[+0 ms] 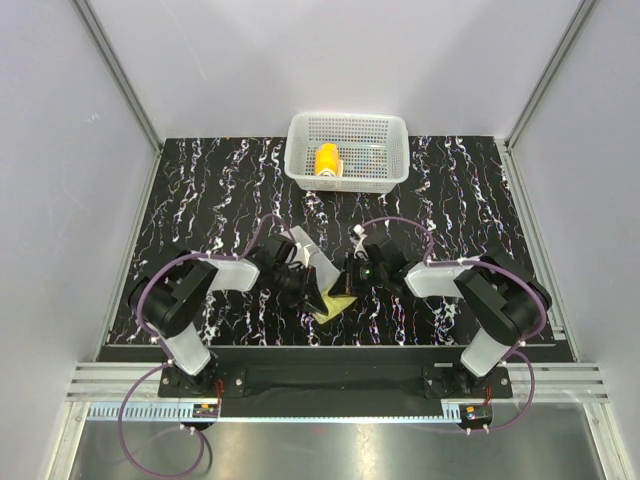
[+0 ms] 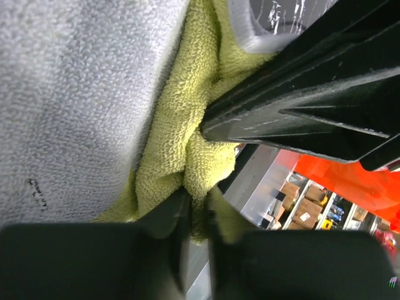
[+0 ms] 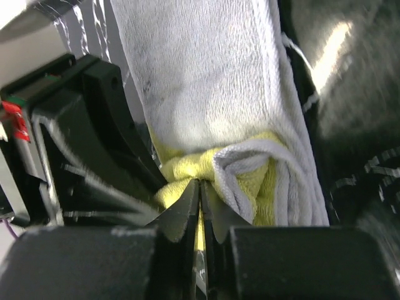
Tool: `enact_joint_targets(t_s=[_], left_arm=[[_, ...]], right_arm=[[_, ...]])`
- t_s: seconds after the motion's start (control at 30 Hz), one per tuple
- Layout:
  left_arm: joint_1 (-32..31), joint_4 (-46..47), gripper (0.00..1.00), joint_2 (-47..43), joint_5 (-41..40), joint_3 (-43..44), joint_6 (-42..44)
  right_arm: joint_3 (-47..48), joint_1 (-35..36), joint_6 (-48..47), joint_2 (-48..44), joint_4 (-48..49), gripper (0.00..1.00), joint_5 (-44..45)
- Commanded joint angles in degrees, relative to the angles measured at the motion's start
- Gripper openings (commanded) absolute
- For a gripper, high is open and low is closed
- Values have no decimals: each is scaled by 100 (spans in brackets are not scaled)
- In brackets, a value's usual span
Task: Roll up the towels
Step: Roll the towel
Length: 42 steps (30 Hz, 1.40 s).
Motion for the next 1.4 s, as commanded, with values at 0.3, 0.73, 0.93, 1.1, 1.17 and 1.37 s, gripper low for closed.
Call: enact_joint_targets(t_s=[0.3,0.73,0.93,1.1,1.17,1.37], left_arm=[[-93,-2216,99,-1879,-2746,551,1047],[-2993,-1462,99,-2919,-6624,147,1760],[-3161,-1812,99,-1655,-7108,462,1541],[-3240,-1646,95,-1336,-7162,472,1584],[-3249,-1689,86,-1213,-7170,541,1593],[-3249,-1690,50,-958,-7117,621,1690]], right_arm=[[278,26,-71,684,492,8,-170],[480,26,-115,1001,466,8,-443],[516,26,-142,1071,440,8,-522],[524,17,-141,1106,431,8,-531],[551,18,-141,1133,431,8,-548],[577,-9,-133,1203,448,8,-627]])
